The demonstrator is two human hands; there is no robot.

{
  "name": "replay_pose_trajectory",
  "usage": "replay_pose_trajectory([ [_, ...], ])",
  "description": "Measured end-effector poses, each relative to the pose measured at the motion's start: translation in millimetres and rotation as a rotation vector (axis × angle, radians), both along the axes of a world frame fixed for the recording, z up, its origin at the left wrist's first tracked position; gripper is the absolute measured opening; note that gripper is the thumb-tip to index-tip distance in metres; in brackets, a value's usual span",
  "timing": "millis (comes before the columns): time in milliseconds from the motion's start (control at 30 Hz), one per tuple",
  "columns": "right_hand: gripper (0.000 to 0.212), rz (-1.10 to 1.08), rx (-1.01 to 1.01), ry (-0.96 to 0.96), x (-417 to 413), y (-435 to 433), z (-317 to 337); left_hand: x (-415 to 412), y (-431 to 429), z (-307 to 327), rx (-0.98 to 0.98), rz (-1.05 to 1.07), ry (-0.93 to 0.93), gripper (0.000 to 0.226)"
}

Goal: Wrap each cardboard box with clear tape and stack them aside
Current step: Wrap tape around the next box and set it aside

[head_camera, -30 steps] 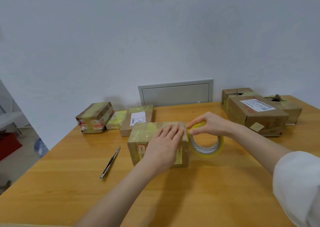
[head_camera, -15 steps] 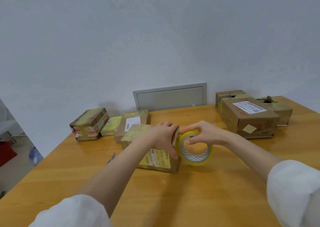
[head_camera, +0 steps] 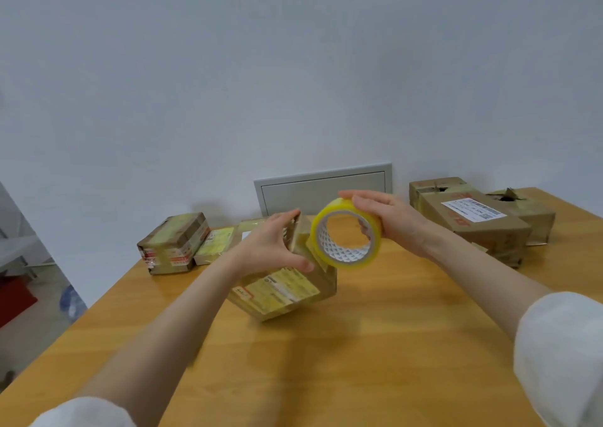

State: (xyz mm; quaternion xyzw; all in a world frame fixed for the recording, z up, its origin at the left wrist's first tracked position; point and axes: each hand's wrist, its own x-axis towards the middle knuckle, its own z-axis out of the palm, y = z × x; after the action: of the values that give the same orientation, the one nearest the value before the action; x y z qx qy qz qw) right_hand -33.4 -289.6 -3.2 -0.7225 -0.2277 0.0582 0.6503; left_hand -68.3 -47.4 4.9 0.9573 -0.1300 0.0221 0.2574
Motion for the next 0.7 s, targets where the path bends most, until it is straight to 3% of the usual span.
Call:
replay_pose_trajectory([
  [100, 0.023, -0.02, -0.182, -0.068, -0.8, -4.9, -4.8, -1.7, 3.9, -8.5, 0.113, 0.0, -0.011, 0.111],
  [300, 0.03, -0.091, -0.186, -0.037, -2.6, -9.6, -17.5, -6.4, -9.4, -9.9, 0.192, 0.01, -0.088, 0.113],
  [533, 0.032, -0.12, -0.368, 0.014, -4.3, -11.6, -29.9, -10.4, -19.4, -26.9, 0.629, 0.091, -0.282, 0.116],
  [700, 0.036, -0.176, -0.572, -0.094, -3.3, -10.9, -29.4, -14.2, -16.6, -36.6, 0.713, 0.137, -0.328, 0.117],
])
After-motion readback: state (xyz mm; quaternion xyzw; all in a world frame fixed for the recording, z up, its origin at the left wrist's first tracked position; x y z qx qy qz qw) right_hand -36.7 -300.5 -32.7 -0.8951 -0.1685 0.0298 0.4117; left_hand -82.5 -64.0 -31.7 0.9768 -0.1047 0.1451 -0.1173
